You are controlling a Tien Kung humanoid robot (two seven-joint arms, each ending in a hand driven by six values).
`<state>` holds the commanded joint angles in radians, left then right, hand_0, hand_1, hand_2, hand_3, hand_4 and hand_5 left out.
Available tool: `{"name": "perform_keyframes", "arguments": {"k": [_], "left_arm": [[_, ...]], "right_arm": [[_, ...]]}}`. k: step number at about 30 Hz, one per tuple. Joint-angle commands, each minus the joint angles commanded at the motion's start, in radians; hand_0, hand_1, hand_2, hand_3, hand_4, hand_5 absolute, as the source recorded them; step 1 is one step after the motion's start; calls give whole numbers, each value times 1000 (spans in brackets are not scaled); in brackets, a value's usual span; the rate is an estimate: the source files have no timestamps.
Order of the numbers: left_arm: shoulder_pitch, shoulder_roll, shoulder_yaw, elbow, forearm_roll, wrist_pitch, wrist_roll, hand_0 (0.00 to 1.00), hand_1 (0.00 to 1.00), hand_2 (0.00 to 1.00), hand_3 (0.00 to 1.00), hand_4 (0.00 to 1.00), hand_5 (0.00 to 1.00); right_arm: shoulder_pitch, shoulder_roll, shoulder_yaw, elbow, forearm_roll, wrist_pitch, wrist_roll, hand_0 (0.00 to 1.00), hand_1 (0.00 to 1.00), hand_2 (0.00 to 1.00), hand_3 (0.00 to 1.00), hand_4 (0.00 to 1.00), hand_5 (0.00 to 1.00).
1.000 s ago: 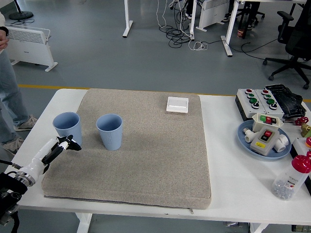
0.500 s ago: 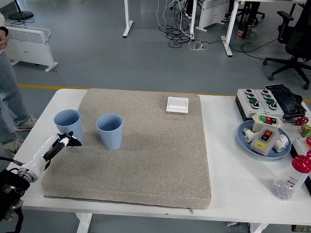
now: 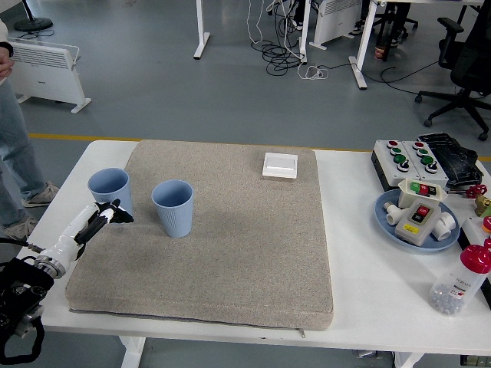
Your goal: Push cup pick cup insert cup
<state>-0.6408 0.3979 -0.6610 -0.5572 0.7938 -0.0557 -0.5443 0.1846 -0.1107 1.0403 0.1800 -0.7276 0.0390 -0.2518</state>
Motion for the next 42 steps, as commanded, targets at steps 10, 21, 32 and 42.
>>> {"name": "perform_keyframes", "arguments": {"k": [10, 21, 32, 42], "left_arm": [[85, 48, -103, -119, 94, 31, -17, 768, 626, 547, 467, 469, 998], [221, 150, -337, -465, 300, 92, -101, 411, 492, 468, 462, 523, 938], [86, 246, -341, -726, 497, 76, 101, 780, 789, 837, 751, 804, 830], [-224, 226, 3, -626, 619, -39, 465, 927, 930, 998, 974, 998, 699]], "right_arm": [[-4, 0, 0, 0, 5, -2, 0, 782, 727, 732, 631, 309, 589], [-7, -2, 3, 0, 9, -4, 1, 782, 726, 732, 631, 309, 588], [-13, -6, -7, 0, 28, -4, 1, 782, 726, 733, 631, 309, 587], [-15, -9, -26, 0, 58, -6, 4, 782, 725, 733, 631, 308, 587]]}}
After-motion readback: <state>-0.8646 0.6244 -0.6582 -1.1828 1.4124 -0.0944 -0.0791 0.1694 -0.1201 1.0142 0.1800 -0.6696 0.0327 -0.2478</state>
